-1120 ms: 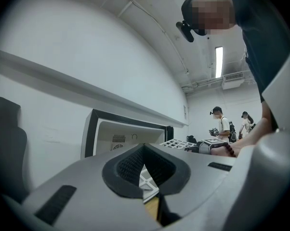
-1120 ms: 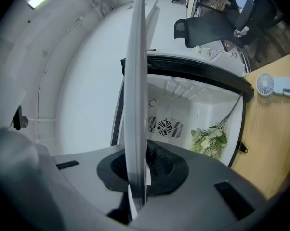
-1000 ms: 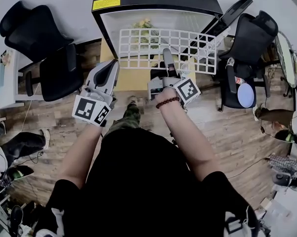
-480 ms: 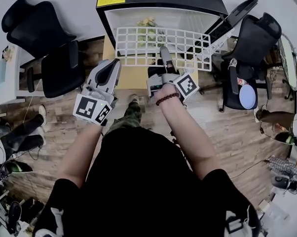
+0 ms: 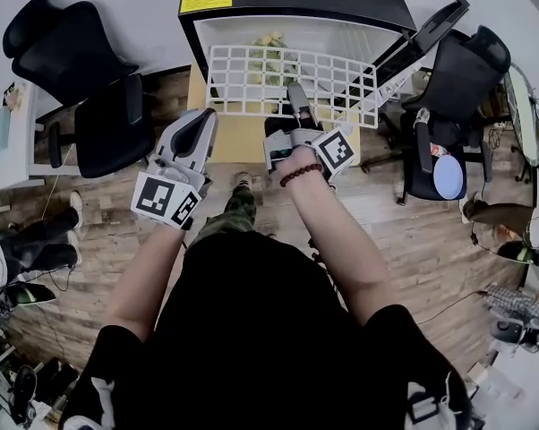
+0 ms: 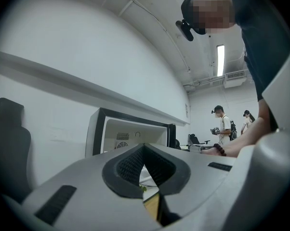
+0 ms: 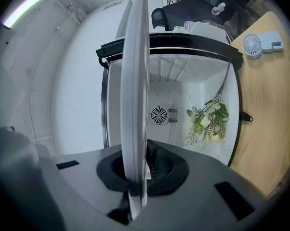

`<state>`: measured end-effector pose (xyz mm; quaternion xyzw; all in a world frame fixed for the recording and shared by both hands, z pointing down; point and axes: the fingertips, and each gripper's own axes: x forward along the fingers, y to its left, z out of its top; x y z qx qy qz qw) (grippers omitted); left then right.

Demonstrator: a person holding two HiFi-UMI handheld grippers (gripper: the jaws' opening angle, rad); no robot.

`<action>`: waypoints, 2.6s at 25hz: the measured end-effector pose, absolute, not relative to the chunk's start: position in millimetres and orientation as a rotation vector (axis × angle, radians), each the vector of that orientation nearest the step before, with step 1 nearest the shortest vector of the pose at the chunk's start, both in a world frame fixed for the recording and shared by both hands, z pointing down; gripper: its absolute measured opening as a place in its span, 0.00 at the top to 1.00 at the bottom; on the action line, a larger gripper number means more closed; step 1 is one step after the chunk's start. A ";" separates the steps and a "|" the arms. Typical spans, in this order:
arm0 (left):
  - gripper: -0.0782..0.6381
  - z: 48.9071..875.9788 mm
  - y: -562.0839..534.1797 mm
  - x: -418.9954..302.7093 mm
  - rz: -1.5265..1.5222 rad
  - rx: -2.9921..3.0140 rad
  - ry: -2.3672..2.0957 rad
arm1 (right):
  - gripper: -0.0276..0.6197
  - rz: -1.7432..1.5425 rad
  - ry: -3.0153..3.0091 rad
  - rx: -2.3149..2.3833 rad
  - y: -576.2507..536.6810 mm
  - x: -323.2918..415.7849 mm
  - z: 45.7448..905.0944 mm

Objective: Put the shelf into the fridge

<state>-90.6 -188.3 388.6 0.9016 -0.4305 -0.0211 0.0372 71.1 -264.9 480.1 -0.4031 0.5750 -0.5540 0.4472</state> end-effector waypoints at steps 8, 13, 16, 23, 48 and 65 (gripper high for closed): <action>0.86 389.6 -191.3 -94.1 -0.066 2.765 -1.317 | 0.90 -1.363 1.431 -1.009 -272.2 69.1 481.6; 0.87 391.7 -191.3 -93.4 -0.066 2.762 -1.318 | 0.90 -1.365 1.455 -1.005 -275.1 67.0 482.2; 0.86 390.7 -192.8 -93.5 -0.066 2.762 -1.324 | 0.90 -1.363 1.466 -1.004 -277.4 66.4 480.7; 0.86 390.6 -195.1 -90.5 -0.061 2.759 -1.326 | 0.90 -1.368 1.478 -0.995 -285.5 66.7 479.0; 0.87 401.7 -195.7 -85.3 -0.036 2.744 -1.318 | 0.90 -1.475 1.596 -0.980 -294.5 63.7 480.9; 0.87 403.2 -204.0 -77.6 -0.036 2.737 -1.312 | 0.90 -1.542 1.628 -0.951 -323.7 68.8 472.7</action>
